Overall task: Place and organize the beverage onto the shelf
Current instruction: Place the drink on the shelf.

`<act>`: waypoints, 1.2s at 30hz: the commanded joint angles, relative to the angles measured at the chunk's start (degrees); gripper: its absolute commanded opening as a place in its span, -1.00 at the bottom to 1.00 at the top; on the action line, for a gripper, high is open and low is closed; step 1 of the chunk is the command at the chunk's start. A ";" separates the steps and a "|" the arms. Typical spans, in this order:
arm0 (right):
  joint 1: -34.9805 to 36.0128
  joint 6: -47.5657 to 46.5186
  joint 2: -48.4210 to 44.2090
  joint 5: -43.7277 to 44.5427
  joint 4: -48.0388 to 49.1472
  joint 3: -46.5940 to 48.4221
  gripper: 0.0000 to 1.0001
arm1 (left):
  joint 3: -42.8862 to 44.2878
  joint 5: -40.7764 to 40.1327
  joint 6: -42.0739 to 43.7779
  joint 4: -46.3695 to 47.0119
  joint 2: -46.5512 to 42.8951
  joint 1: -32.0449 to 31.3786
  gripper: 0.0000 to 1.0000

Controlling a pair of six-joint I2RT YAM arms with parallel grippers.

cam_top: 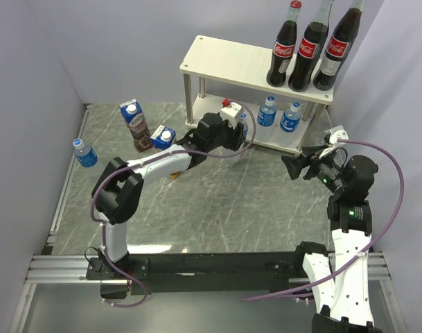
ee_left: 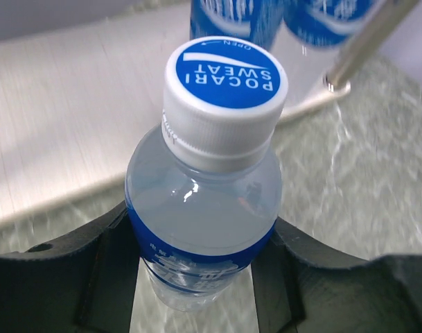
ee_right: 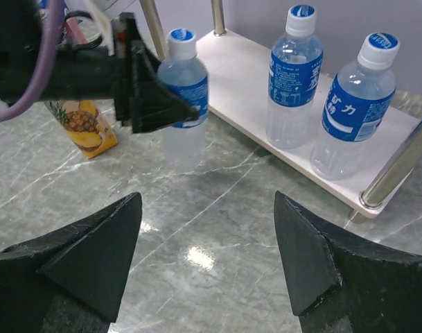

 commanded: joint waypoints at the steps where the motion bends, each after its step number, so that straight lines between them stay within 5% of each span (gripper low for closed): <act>1: -0.66 0.75 -0.73 -0.95 2.88 -0.26 0.66 | 9.55 -0.33 -0.32 11.67 0.75 0.64 -0.99; 9: -0.75 0.75 -1.00 -1.30 2.79 -0.17 0.66 | 19.84 -1.64 0.73 11.67 7.96 1.17 -0.99; 36: -0.92 2.69 -0.82 -3.67 3.32 -0.79 0.66 | 31.36 -5.60 1.61 20.02 20.36 2.75 -0.99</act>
